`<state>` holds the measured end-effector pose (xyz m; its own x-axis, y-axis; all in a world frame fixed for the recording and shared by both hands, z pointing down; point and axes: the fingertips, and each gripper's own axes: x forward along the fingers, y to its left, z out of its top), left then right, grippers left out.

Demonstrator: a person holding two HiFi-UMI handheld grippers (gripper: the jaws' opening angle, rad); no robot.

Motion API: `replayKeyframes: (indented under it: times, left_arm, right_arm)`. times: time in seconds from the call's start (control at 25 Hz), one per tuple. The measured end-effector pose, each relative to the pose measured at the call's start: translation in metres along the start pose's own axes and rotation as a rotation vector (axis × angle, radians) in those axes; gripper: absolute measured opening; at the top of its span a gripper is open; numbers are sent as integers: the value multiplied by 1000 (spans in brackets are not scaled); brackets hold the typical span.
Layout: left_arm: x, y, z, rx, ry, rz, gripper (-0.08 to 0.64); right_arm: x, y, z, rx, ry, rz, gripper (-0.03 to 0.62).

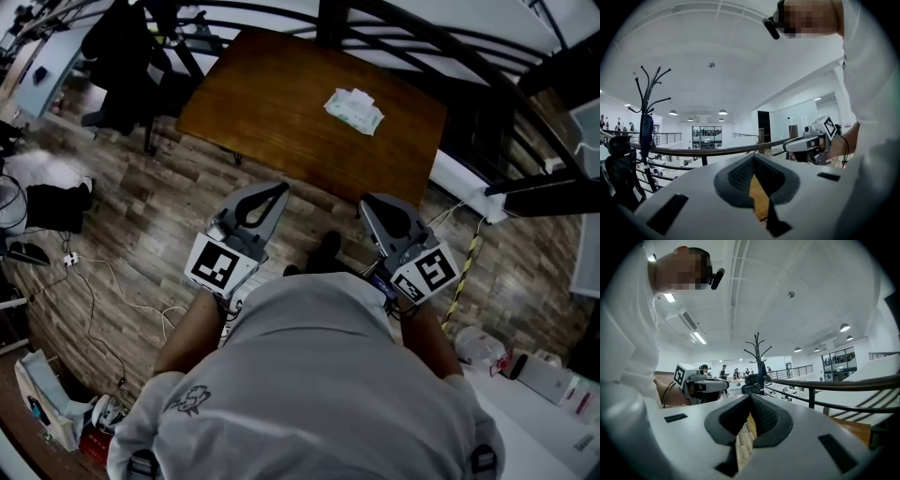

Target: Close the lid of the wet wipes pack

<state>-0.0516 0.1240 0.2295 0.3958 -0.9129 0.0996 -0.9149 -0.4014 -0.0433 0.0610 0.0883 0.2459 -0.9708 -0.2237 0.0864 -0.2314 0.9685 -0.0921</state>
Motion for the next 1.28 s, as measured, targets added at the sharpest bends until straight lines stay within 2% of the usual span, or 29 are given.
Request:
replayKeyframes:
  times: [0.24, 0.6, 0.64, 0.8, 0.88, 1.04, 1.28]
  left_arm:
    - [49, 17, 7, -6, -10, 4, 14]
    - [127, 19, 15, 15, -3, -22, 14]
    - [134, 23, 14, 6, -3, -22, 14]
    - [152, 41, 10, -112, -40, -30, 14]
    - [165, 50, 6, -101, -27, -26, 14]
    - [190, 54, 9, -57, -11, -87, 14]
    - [208, 76, 10, -59, -12, -158, 14]
  right_arm:
    - [4, -50, 9, -5, -9, -4, 35]
    - [-10, -118, 15, -4, -21, -20, 35]
    - [-9, -123, 16, -6, -20, -22, 35]
    - [-10, -139, 22, -14, -34, -50, 36]
    - [-10, -150, 23, -10, -38, -77, 37]
    - [-7, -167, 28, 6, -45, -132, 36]
    - [10, -178, 33, 11, -53, -198, 37]
